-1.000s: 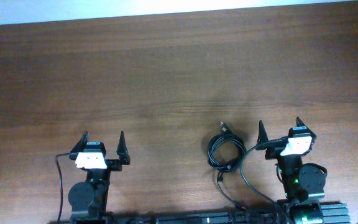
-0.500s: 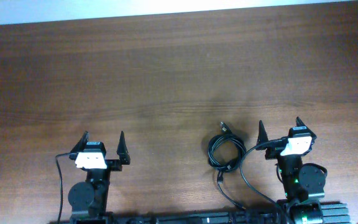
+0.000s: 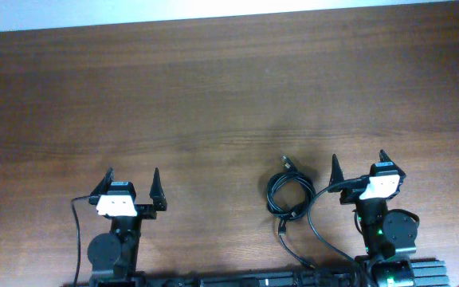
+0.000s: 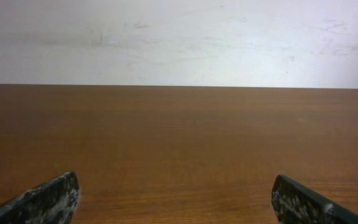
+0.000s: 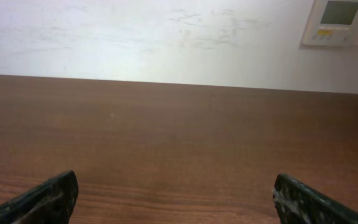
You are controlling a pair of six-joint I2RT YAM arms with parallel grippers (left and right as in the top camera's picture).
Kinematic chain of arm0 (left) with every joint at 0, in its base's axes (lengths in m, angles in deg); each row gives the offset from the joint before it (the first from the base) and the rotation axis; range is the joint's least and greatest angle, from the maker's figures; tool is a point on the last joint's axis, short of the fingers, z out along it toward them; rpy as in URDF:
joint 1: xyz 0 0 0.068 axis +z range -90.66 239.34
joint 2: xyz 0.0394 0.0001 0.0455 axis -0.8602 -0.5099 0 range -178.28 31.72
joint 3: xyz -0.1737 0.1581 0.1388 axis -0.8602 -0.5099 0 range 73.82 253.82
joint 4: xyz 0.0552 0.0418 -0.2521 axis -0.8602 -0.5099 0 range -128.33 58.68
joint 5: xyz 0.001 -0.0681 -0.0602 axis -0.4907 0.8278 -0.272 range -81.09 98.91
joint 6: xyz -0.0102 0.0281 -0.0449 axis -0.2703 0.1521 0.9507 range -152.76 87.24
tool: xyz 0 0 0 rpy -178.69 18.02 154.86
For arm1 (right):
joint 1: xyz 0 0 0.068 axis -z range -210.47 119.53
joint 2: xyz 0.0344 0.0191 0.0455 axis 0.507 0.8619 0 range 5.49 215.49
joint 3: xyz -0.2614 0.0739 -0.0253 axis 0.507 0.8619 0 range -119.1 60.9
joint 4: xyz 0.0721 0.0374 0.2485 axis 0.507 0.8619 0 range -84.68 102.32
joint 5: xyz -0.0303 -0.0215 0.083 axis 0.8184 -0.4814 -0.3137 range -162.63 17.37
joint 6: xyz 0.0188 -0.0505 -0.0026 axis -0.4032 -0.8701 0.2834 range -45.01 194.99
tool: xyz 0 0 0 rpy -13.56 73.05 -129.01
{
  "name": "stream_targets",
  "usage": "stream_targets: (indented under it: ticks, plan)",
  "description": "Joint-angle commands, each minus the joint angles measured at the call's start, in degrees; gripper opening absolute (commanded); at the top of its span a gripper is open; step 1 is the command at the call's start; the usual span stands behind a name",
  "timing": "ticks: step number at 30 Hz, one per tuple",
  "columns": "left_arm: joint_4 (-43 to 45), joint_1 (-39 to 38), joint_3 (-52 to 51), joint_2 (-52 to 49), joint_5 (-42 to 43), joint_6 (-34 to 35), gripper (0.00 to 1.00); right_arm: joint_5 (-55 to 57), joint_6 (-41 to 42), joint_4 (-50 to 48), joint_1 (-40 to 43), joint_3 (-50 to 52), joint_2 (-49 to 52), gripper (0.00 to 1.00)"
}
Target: Untangle cables
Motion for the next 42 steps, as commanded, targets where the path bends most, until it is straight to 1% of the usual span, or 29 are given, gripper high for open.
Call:
stream_targets:
  ticks: [1,31,33,36,38,42]
  plan:
    - [-0.31,-0.11,-0.13,0.5,0.44,0.79,0.99,0.66,-0.37,0.24,0.35,0.39,-0.33,0.99]
    - [0.46,-0.11,0.74,0.5,0.48,0.76,0.99,0.66,-0.37,0.24,0.35,0.39,-0.33,0.99]
    - [-0.76,-0.11,1.95,0.42,0.72,0.76,0.99,0.66,-0.39,0.24,0.35,0.39,-0.33,0.99]
    - [-7.06,-0.11,5.75,0.35,0.9,-0.13,0.99,0.66,-0.39,0.24,0.35,0.39,-0.33,0.99]
    - [-9.57,-0.11,8.33,-0.2,0.9,-0.15,0.99,0.63,-0.37,0.24,0.35,0.39,-0.33,0.99]
    - [-10.95,-0.11,14.27,-4.94,2.4,-1.64,0.99,0.63,-0.37,0.24,0.35,0.39,-0.33,0.99]
